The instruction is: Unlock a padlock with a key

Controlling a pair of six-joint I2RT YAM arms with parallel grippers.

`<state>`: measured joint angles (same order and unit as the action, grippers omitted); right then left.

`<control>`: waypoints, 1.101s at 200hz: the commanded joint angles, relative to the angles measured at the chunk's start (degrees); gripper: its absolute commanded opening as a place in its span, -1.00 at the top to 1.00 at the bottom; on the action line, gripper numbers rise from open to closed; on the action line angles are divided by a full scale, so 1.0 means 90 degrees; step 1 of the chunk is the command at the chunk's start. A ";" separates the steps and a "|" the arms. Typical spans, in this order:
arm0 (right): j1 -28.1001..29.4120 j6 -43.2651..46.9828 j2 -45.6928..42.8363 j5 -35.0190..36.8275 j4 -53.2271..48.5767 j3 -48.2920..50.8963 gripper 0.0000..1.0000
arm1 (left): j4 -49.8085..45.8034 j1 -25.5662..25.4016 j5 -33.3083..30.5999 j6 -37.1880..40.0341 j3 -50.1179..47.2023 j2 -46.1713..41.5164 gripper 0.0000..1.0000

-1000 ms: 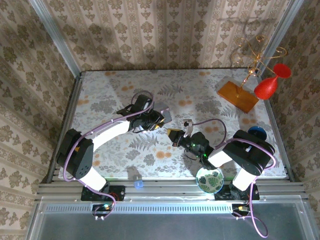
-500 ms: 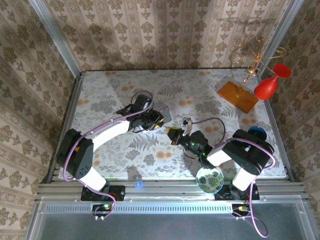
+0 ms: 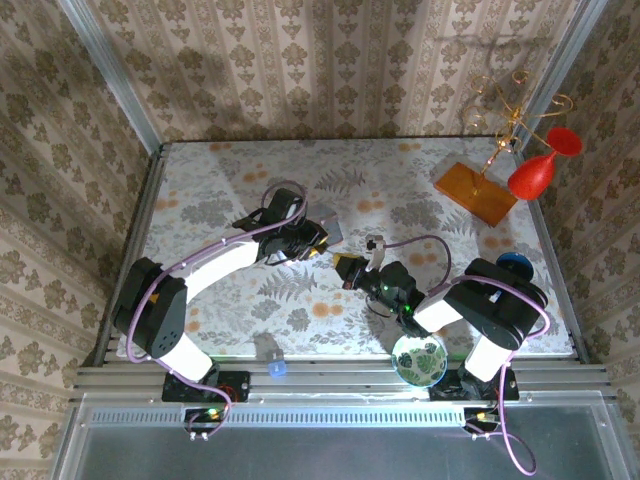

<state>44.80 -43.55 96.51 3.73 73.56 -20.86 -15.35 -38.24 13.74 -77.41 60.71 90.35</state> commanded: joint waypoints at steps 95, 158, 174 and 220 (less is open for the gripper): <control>0.0004 -0.0007 0.0182 0.0109 0.0177 -0.0182 1.00 | 0.0349 0.0018 0.0125 -0.0052 0.0035 -0.0070 1.00; 0.0009 0.0070 -0.0001 0.0068 0.0181 -0.0084 1.00 | 0.0389 0.0010 0.0124 -0.0071 0.0017 -0.0055 1.00; 0.0009 0.0045 -0.0001 0.0070 0.0181 -0.0060 1.00 | 0.0389 0.0010 0.0114 -0.0072 0.0021 -0.0049 1.00; 0.0013 0.0062 -0.0079 0.0083 0.0176 0.0018 1.00 | 0.0394 0.0011 0.0132 -0.0072 0.0042 -0.0039 1.00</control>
<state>44.80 -43.68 97.43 3.88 73.56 -21.17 -14.90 -38.20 13.78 -77.62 60.71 90.35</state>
